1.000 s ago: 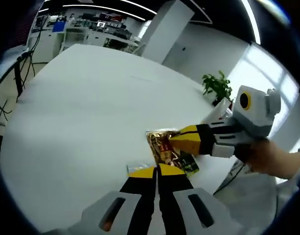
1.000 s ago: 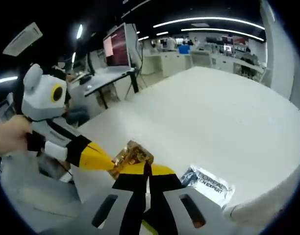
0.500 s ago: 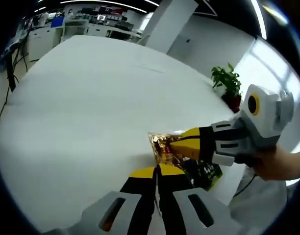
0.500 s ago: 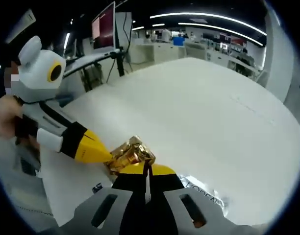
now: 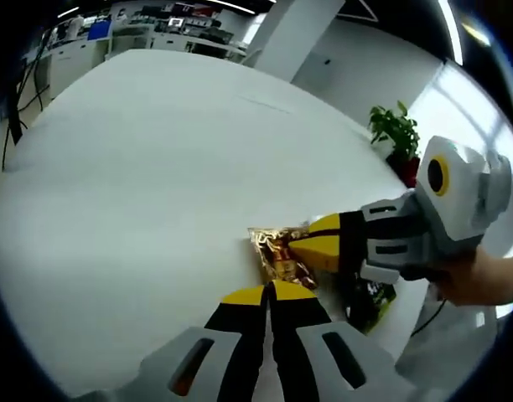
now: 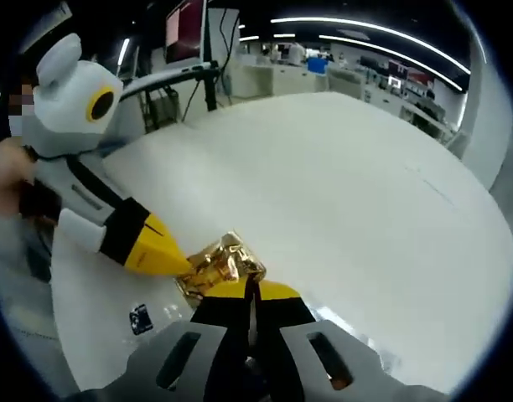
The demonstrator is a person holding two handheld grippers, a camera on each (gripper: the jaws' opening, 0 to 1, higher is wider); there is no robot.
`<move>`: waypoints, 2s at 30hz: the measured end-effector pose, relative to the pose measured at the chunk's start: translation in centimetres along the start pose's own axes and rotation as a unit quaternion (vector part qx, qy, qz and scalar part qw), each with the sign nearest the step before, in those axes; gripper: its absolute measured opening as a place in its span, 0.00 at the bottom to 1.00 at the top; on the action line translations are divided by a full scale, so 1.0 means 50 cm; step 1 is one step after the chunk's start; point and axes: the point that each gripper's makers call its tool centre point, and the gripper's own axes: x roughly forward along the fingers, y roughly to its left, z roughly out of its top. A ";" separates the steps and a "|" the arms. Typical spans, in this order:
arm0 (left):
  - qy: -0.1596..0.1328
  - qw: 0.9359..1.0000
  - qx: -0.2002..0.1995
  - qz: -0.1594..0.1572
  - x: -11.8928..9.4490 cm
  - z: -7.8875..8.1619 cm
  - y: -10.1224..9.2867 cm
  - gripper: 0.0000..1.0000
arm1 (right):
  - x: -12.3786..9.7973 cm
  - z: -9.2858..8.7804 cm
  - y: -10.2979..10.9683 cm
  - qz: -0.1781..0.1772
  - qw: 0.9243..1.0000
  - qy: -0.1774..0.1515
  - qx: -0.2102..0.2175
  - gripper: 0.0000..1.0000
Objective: Arrange the skincare products in the storage area until every visible bottle or jar stands upright without overlapping.
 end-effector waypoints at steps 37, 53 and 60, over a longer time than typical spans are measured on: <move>-0.004 0.928 0.372 0.022 0.060 0.047 -0.033 0.08 | 0.000 0.000 -0.001 -0.006 1.000 -0.009 -0.027 0.01; 0.007 0.927 0.376 0.011 0.064 0.042 -0.030 0.06 | -0.027 0.035 -0.036 -0.045 0.996 -0.032 -0.064 0.15; 0.008 0.924 0.381 0.008 0.064 0.043 -0.032 0.06 | -0.048 0.015 -0.017 -0.042 0.997 -0.027 -0.064 0.24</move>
